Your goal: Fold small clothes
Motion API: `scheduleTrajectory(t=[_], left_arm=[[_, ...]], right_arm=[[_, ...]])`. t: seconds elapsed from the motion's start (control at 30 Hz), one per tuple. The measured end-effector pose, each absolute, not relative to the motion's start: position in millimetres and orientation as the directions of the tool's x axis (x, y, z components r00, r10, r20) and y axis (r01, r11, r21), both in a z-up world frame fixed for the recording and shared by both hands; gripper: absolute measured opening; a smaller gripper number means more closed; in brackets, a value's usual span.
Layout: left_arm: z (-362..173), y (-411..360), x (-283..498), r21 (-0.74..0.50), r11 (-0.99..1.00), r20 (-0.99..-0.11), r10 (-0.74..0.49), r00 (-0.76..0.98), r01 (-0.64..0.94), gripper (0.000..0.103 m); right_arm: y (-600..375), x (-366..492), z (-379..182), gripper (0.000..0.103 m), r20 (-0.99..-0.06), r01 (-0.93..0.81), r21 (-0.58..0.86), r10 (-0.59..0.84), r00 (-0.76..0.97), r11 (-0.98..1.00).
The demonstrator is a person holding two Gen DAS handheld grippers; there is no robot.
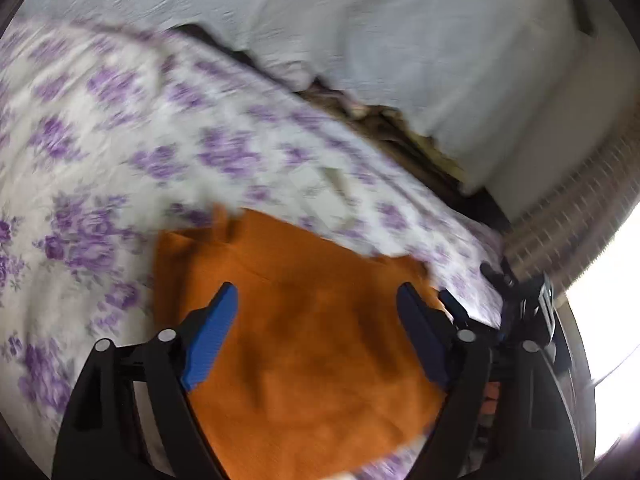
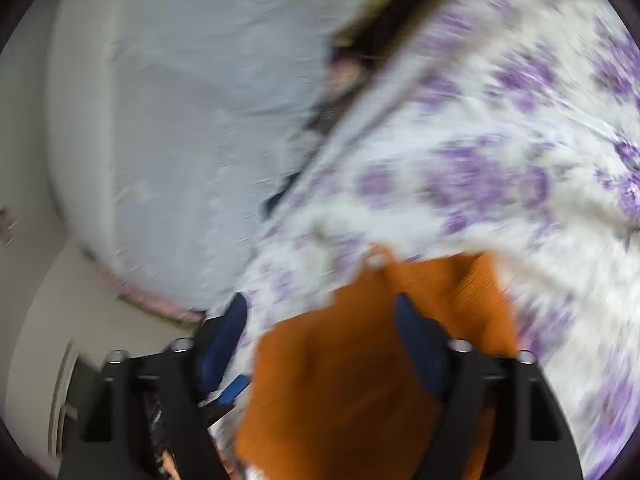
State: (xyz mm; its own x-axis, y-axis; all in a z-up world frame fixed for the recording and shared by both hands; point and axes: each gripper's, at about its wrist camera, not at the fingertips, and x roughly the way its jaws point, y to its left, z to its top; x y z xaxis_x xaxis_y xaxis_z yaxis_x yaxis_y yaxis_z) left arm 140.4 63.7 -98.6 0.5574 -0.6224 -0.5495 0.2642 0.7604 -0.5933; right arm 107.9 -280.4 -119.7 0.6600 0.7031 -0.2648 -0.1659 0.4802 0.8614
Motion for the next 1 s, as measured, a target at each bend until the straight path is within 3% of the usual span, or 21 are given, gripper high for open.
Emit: scheduleTrajectory(t=[0.13,0.27,0.33,0.4,0.53,0.57,0.63,0.73,0.8,0.9,0.93,1.0], left_arm=[[-92,35,117,-0.544,0.763,-0.571,-0.641,0.513,0.348,0.087],[-123,22,114,-0.46,0.839,-0.689,-0.543,0.48,0.289,0.086],[-127,27,112,-0.413,0.867,-0.71,-0.498,0.498,0.279,0.079],[-124,43,106,-0.376,0.901,-0.722,-0.431,0.542,0.216,0.077],[-122,76,92,-0.401,0.909,-0.723,-0.389,0.571,0.113,0.077],[-120,80,88,-0.383,0.92,-0.731,-0.354,0.583,0.079,0.078],[-111,84,75,-0.406,0.908,-0.704,-0.381,0.599,0.101,0.078],[-98,68,53,-0.416,0.888,-0.662,-0.443,0.604,0.196,0.085],[-98,43,45,-0.336,0.913,-0.677,-0.404,0.615,0.23,0.093],[-122,23,53,-0.17,0.968,-0.773,-0.246,0.585,0.182,0.095],[-134,26,59,-0.138,0.981,-0.811,-0.193,0.552,0.139,0.095],[-140,48,65,-0.231,0.969,-0.82,-0.241,0.519,0.085,0.096]], right_arm=[[-237,80,-113,0.088,-0.191,-0.278,0.884,0.834,0.518,0.375],[-220,71,-144,0.087,-0.291,-0.199,0.886,0.836,0.466,0.419],[-236,65,-153,0.069,-0.306,-0.169,0.882,0.809,0.502,0.439],[-267,56,-158,0.058,-0.304,-0.114,0.891,0.763,0.571,0.44],[-315,30,-167,0.055,-0.329,-0.014,0.888,0.656,0.679,0.46],[-322,22,-166,0.055,-0.317,0.0,0.898,0.648,0.692,0.439],[-320,9,-152,0.081,-0.31,-0.021,0.892,0.645,0.699,0.452],[-282,-3,-128,0.092,-0.234,-0.192,0.879,0.747,0.623,0.436],[-258,-6,-125,0.097,-0.221,-0.258,0.874,0.81,0.544,0.411],[-233,1,-142,0.098,-0.332,-0.244,0.842,0.818,0.471,0.482],[-235,1,-150,0.093,-0.393,-0.206,0.821,0.79,0.471,0.532],[-252,0,-157,0.083,-0.396,-0.178,0.828,0.78,0.485,0.531]])
